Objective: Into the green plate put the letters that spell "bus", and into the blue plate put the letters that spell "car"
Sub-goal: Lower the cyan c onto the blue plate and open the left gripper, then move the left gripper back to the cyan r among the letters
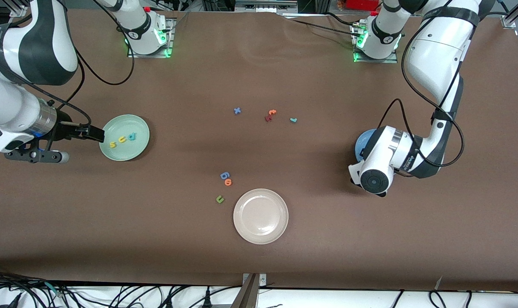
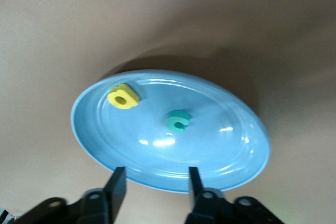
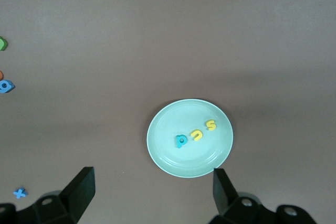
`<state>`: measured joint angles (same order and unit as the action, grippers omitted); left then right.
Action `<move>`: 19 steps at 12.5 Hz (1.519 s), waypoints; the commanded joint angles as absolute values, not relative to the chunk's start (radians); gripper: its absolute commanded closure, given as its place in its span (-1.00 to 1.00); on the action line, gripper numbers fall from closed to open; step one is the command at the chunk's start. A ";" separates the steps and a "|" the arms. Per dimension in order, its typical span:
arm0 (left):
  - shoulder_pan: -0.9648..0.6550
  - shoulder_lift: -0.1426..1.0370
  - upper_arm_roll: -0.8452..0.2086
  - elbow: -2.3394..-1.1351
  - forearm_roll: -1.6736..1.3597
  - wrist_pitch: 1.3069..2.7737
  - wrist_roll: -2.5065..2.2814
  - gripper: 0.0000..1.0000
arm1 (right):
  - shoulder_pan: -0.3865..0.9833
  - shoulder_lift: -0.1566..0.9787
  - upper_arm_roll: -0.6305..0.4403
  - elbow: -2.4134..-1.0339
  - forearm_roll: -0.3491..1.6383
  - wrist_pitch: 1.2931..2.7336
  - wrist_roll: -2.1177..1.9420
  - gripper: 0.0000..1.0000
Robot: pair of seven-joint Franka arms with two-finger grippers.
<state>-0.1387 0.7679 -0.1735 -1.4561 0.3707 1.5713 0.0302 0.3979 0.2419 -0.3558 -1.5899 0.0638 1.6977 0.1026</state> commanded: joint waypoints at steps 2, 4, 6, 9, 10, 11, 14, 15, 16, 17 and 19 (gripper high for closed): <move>-0.146 0.729 -0.216 -1.451 0.147 1.603 -0.089 -1.00 | 0.394 0.238 -0.356 -1.591 0.054 1.698 0.094 -0.99; -0.144 0.692 -0.300 -1.476 0.083 1.661 -0.240 -1.00 | 0.394 0.238 -0.371 -1.592 0.054 1.698 0.083 -0.99; -0.127 0.683 -0.382 -1.520 0.075 1.722 -0.343 -1.00 | 0.394 0.239 -0.371 -1.591 0.055 1.707 0.083 -0.99; -0.130 0.550 -0.410 -1.774 0.051 1.989 -0.406 -1.00 | 0.396 0.239 -0.370 -1.592 0.055 1.709 0.087 -0.99; -0.141 0.523 -0.411 -1.845 0.049 2.067 -0.443 -1.00 | 0.396 0.239 -0.370 -1.592 0.054 1.709 0.087 -0.99; -0.143 0.512 -0.428 -1.902 0.049 2.139 -0.503 -1.00 | 0.396 0.239 -0.370 -1.595 0.054 1.706 0.087 -0.99; -0.156 0.479 -0.460 -2.055 0.055 2.336 -0.711 -1.00 | 0.396 0.236 -0.370 -1.603 0.054 1.704 0.087 -0.99; -0.164 0.456 -0.475 -2.110 0.058 2.408 -0.788 -1.00 | 0.396 0.236 -0.371 -1.603 0.054 1.707 0.087 -0.99; -0.164 0.434 -0.485 -2.147 0.060 2.437 -0.839 -1.00 | 0.396 0.236 -0.371 -1.605 0.054 1.703 0.087 -0.99; -0.166 0.425 -0.497 -2.154 0.060 2.436 -0.880 -1.00 | 0.396 0.236 -0.371 -1.605 0.054 1.700 0.087 -0.99; -0.195 0.425 -0.505 -2.167 0.078 2.448 -0.997 -1.00 | 0.396 0.236 -0.373 -1.605 0.054 1.700 0.095 -0.99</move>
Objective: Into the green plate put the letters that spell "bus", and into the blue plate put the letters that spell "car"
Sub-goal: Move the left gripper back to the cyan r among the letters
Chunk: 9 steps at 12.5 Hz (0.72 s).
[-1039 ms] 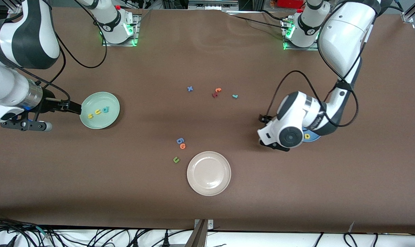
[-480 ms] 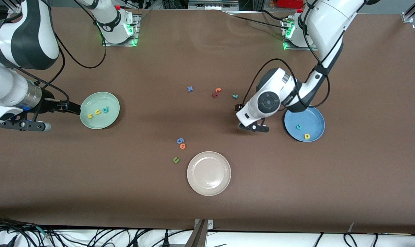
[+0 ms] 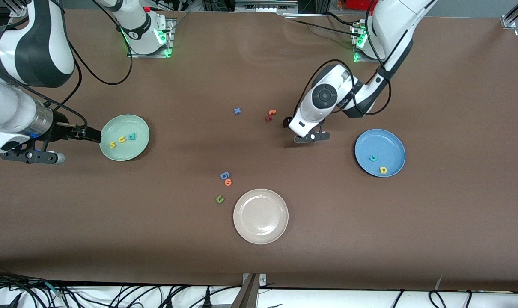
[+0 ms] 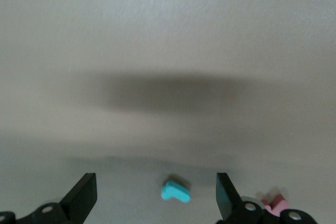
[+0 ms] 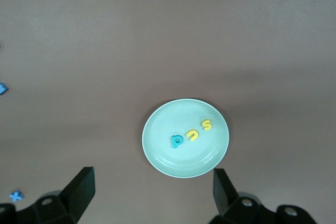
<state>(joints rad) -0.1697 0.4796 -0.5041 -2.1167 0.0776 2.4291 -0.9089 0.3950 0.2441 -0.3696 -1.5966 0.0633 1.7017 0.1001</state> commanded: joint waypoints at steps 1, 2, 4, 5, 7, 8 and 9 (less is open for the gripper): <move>-0.204 0.425 -0.506 -2.172 0.115 2.460 -1.055 -1.00 | 0.396 0.235 -0.371 -1.605 0.054 1.700 0.095 -0.99; -0.209 0.426 -0.508 -2.174 0.135 2.476 -1.133 -1.00 | 0.396 0.235 -0.371 -1.605 0.054 1.700 0.095 -0.99; -0.215 0.434 -0.508 -2.174 0.137 2.500 -1.265 -1.00 | 0.396 0.233 -0.371 -1.603 0.054 1.700 0.095 -0.99; -0.216 0.437 -0.508 -2.172 0.137 2.502 -1.349 -1.00 | 0.399 0.233 -0.368 -1.603 0.054 1.700 0.095 -0.99; -0.222 0.440 -0.506 -2.166 0.141 2.513 -1.486 -1.00 | 0.402 0.233 -0.367 -1.603 0.054 1.700 0.095 -0.99; -0.224 0.448 -0.506 -2.166 0.143 2.525 -1.555 -1.00 | 0.402 0.233 -0.368 -1.603 0.054 1.701 0.095 -0.99; -0.225 0.459 -0.505 -2.166 0.144 2.543 -1.610 -1.00 | 0.402 0.233 -0.370 -1.603 0.054 1.700 0.094 -0.99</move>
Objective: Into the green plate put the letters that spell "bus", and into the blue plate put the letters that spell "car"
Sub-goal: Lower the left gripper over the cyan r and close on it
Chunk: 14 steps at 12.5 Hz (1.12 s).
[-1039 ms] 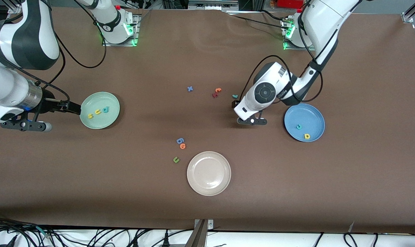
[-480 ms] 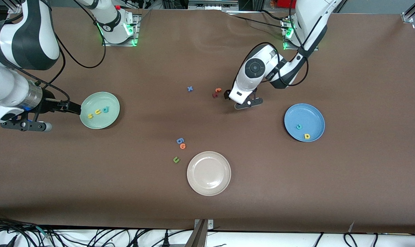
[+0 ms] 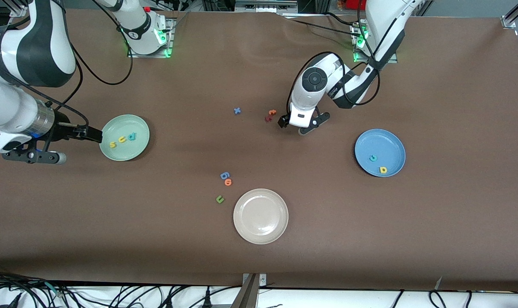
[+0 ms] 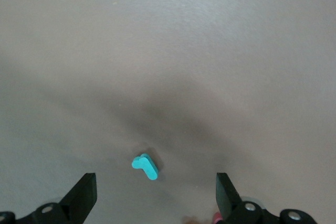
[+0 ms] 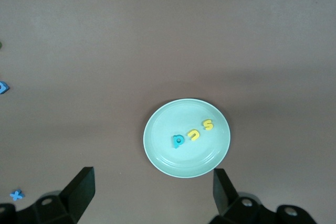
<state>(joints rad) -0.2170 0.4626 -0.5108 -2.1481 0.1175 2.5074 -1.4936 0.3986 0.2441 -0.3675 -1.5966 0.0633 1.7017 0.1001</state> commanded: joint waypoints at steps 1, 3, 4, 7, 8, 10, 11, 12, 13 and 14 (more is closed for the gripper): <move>-0.232 0.463 -0.505 -2.174 0.162 2.593 -1.674 -1.00 | 0.402 0.233 -0.370 -1.603 0.054 1.700 0.094 -0.99; -0.241 0.497 -0.505 -2.172 0.285 2.612 -1.826 -1.00 | 0.402 0.233 -0.370 -1.603 0.054 1.704 0.094 -0.99; -0.241 0.511 -0.506 -2.172 0.361 2.614 -1.912 -0.99 | 0.402 0.233 -0.370 -1.603 0.054 1.706 0.094 -0.99; -0.241 0.540 -0.506 -2.174 0.463 2.628 -2.025 -0.95 | 0.400 0.233 -0.370 -1.603 0.054 1.704 0.092 -0.99; -0.239 0.549 -0.506 -2.174 0.463 2.634 -2.026 -0.89 | 0.402 0.233 -0.370 -1.603 0.054 1.703 0.092 -0.99; -0.233 0.555 -0.506 -2.174 0.463 2.634 -2.032 -0.77 | 0.402 0.233 -0.370 -1.603 0.054 1.701 0.092 -0.99; -0.232 0.557 -0.506 -2.174 0.463 2.634 -2.033 -0.72 | 0.402 0.233 -0.370 -1.603 0.054 1.704 0.092 -0.99; -0.232 0.560 -0.506 -2.172 0.463 2.634 -2.031 -0.70 | 0.400 0.233 -0.368 -1.603 0.054 1.707 0.092 -0.99; -0.232 0.561 -0.506 -2.172 0.463 2.634 -2.031 -0.70 | 0.400 0.233 -0.368 -1.603 0.054 1.710 0.094 -0.99; -0.232 0.561 -0.506 -2.172 0.463 2.634 -2.031 -0.65 | 0.400 0.235 -0.368 -1.603 0.055 1.710 0.094 -0.99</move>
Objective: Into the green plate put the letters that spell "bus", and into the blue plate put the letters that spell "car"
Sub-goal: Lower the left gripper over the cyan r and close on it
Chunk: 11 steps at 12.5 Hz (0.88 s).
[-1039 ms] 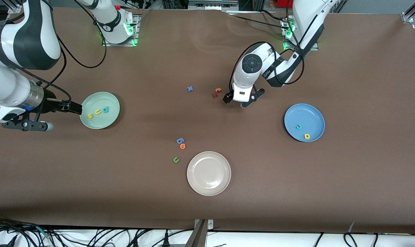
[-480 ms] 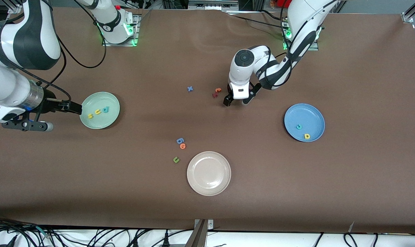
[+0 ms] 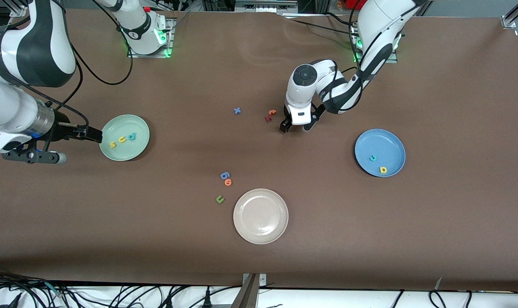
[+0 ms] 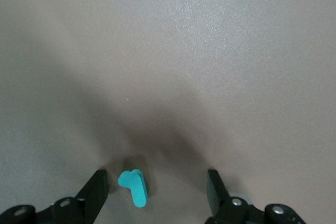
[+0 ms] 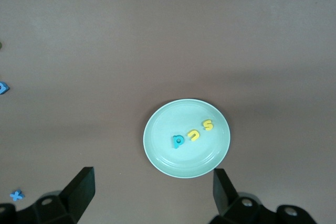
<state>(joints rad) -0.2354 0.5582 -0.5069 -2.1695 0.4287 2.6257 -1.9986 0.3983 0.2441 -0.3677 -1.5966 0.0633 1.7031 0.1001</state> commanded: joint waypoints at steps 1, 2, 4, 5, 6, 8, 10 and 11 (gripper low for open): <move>-0.232 0.561 -0.506 -2.172 0.463 2.634 -2.029 -0.64 | 0.400 0.235 -0.368 -1.603 0.055 1.710 0.094 -0.99; -0.232 0.561 -0.506 -2.172 0.463 2.634 -2.029 -0.61 | 0.400 0.235 -0.368 -1.603 0.055 1.710 0.094 -0.99; -0.232 0.561 -0.506 -2.172 0.463 2.634 -2.029 -0.50 | 0.402 0.235 -0.368 -1.603 0.054 1.710 0.094 -0.99; -0.232 0.561 -0.505 -2.171 0.463 2.634 -2.026 -0.45 | 0.402 0.233 -0.368 -1.603 0.054 1.710 0.094 -0.99; -0.232 0.561 -0.505 -2.169 0.463 2.634 -2.025 -0.40 | 0.402 0.233 -0.368 -1.603 0.054 1.710 0.092 -0.99; -0.232 0.561 -0.505 -2.166 0.463 2.632 -2.022 -0.34 | 0.400 0.235 -0.370 -1.603 0.054 1.709 0.089 -0.99; -0.233 0.561 -0.503 -2.164 0.463 2.632 -2.019 -0.22 | 0.400 0.235 -0.371 -1.605 0.055 1.707 0.086 -0.99; -0.233 0.563 -0.502 -2.164 0.463 2.631 -2.017 -0.21 | 0.400 0.235 -0.371 -1.605 0.055 1.706 0.086 -0.99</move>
<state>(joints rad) -0.2353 0.5543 -0.5074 -2.1650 0.4287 2.6298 -1.9988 0.3983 0.2441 -0.3678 -1.5966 0.0633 1.7036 0.1001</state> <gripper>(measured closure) 0.335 0.004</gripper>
